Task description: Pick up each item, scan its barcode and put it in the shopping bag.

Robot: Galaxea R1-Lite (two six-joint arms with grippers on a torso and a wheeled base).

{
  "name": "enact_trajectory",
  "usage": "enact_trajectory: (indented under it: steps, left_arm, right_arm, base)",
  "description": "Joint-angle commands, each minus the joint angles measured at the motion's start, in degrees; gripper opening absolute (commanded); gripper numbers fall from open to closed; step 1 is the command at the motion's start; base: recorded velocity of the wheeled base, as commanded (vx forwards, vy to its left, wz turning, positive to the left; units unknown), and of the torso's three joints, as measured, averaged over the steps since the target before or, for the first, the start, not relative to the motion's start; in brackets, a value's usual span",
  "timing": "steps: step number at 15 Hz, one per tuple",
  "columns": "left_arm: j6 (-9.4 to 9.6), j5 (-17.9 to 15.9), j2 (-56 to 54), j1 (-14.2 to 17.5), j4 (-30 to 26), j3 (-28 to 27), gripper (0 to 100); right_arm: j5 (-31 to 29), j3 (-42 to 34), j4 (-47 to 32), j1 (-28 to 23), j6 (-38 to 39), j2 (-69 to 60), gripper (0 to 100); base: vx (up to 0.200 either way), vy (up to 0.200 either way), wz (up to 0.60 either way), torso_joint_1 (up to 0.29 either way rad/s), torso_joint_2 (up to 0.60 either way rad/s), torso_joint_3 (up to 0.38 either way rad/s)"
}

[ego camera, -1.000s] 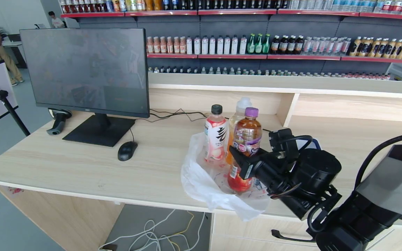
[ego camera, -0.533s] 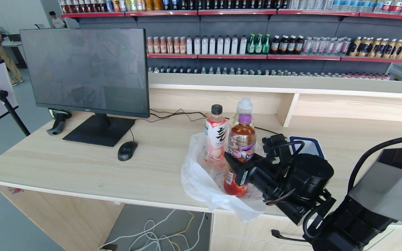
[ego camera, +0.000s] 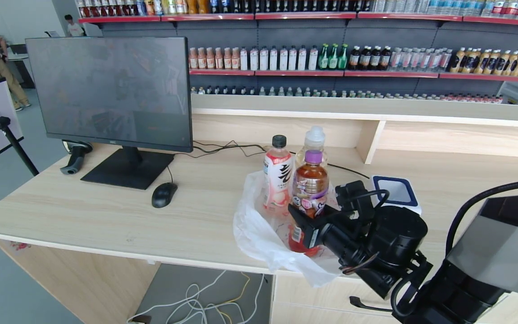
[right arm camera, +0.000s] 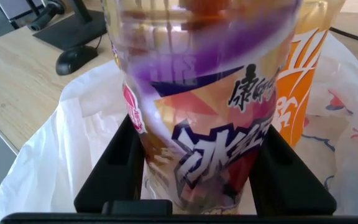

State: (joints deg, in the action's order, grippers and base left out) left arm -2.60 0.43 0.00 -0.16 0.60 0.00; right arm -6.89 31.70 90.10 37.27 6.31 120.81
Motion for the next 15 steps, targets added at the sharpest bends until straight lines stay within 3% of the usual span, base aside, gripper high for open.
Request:
enact_trajectory:
  steps: [1, 15]
  left_arm:
    - [-0.04, 0.01, 0.09, -0.02, 0.02, 0.0, 100]
    - [-0.04, 0.01, 0.09, -0.02, 0.11, 0.0, 100]
  right_arm:
    - [0.03, -0.32, -0.1, 0.35, 0.01, 0.22, 0]
    - [-0.06, -3.57, -0.1, 1.76, 0.01, -0.4, 0]
  base:
    - [0.0, 0.0, 0.0, 0.0, 0.0, 0.0]
    - [0.0, 0.0, 0.0, 0.0, 0.0, 0.0]
